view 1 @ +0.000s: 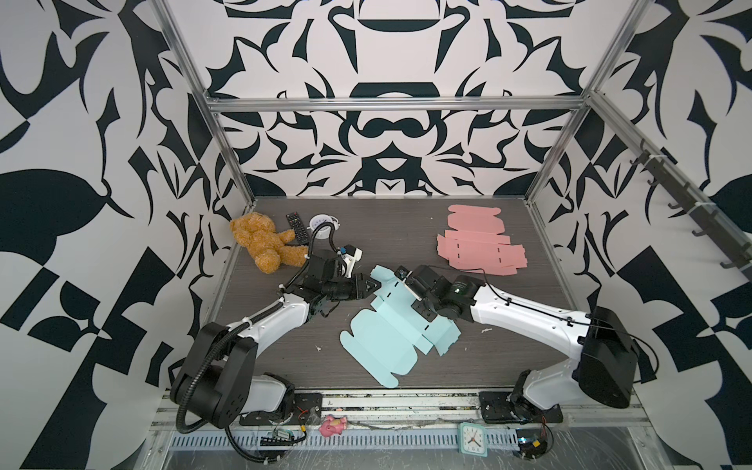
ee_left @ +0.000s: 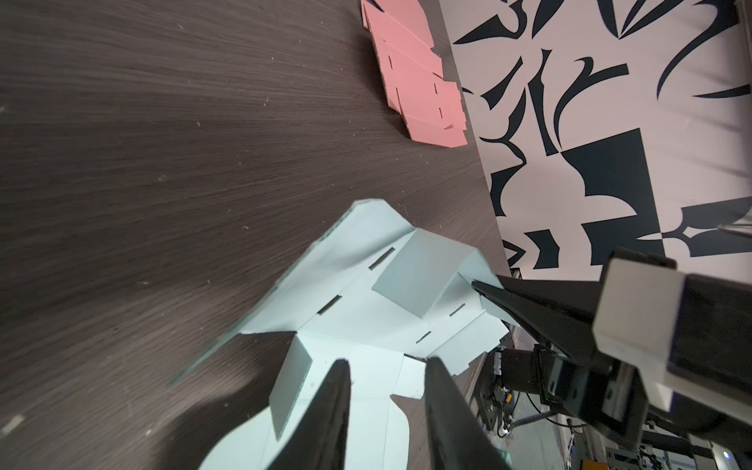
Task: Fold the paper box
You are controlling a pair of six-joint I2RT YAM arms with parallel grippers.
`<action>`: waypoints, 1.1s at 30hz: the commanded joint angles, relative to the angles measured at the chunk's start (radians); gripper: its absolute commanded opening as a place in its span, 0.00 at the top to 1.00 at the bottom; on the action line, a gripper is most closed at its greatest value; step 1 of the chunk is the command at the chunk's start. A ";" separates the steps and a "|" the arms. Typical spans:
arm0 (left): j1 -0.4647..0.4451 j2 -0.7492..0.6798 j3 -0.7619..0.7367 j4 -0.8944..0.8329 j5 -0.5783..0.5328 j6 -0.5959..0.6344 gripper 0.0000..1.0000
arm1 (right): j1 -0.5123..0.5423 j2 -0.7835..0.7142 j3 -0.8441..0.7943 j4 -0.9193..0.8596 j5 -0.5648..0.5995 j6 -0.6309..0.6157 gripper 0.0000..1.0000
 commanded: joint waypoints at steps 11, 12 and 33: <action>0.125 -0.104 0.023 -0.037 0.085 -0.011 0.66 | 0.102 0.014 0.066 -0.002 0.240 -0.114 1.00; 0.129 -0.105 0.024 -0.038 0.091 -0.012 0.67 | 0.106 0.017 0.069 0.001 0.249 -0.121 1.00; 0.225 0.197 0.080 0.062 0.109 -0.037 0.68 | 0.133 0.059 -0.014 0.251 0.301 -0.349 1.00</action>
